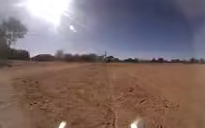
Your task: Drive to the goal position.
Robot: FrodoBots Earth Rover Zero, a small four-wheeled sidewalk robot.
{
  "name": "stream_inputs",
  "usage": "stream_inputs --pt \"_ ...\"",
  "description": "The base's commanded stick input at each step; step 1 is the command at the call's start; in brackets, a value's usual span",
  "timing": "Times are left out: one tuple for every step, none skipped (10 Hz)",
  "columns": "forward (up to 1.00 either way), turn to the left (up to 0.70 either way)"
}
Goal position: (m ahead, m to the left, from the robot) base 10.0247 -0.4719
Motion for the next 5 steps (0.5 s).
stream_inputs --pt "0.5 0.0" --pt "0.5 0.0" --pt "0.5 0.0" --pt "0.5 0.0" --pt "0.5 0.0"
